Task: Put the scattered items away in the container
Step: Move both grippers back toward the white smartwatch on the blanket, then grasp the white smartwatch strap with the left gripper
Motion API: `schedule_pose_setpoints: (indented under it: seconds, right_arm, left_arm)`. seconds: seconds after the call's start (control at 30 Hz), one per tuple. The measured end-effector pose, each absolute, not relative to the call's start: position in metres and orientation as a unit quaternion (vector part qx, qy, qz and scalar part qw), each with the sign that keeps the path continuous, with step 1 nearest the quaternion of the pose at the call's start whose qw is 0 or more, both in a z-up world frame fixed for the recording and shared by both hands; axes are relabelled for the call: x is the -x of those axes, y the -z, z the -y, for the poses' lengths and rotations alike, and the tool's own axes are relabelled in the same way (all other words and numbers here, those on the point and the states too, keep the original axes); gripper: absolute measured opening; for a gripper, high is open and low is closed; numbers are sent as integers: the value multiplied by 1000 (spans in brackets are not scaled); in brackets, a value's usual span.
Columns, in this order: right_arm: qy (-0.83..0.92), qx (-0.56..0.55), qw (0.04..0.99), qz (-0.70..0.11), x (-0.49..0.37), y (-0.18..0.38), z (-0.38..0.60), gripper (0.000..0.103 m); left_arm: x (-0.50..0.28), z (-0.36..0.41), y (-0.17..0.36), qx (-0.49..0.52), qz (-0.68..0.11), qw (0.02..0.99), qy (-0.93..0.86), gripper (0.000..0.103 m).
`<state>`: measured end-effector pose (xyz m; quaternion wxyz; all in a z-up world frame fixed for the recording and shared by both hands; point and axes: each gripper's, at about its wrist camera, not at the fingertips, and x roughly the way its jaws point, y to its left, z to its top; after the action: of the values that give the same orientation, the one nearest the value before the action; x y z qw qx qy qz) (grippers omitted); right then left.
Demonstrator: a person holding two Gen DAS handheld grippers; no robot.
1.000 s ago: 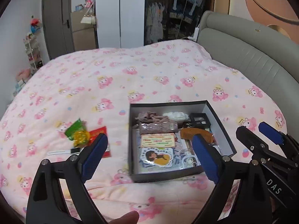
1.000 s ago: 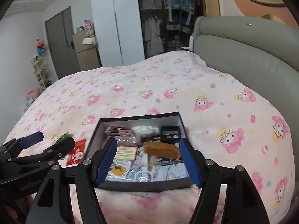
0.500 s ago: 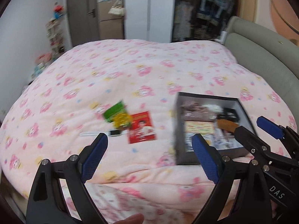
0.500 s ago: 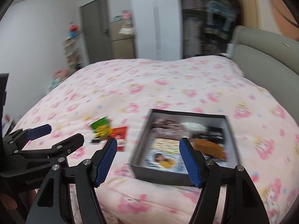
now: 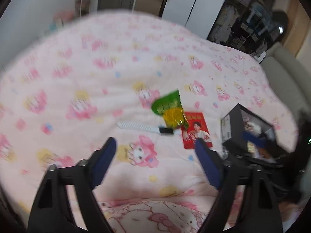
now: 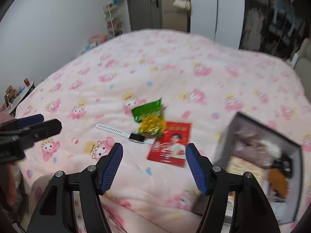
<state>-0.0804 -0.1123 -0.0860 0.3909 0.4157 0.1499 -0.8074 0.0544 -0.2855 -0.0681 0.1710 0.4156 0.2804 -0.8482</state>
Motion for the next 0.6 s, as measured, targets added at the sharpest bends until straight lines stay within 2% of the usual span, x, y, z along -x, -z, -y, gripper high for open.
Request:
schedule_pose_setpoints:
  seconds: [0.03,0.1,0.2,0.33,0.47,0.6]
  right_arm:
    - [799,-434,390,-147,87,101,122,45]
    - [785,-461,394,-129,98,118,133,38]
    - [762,-496,407,-88,118,143,144,37]
    - [761,-523,379,-66,147,161,146,37]
    - [737,-572,358,-47,160,186,141,37]
    - [719,-596,357,-20,168,209,144,37]
  left_arm:
    - [-54,297,76,-420,-308,160,838,68]
    - [-50,320,99,-429,-347,150,821,61]
    - [-37,346,132,-459,-377,137,793,60]
    - [-13,362,178,-510,-431,58,742,60]
    - [12,373,208,-519,-465,38,716,60]
    - [27,392,233,-495,-535,42,683,60]
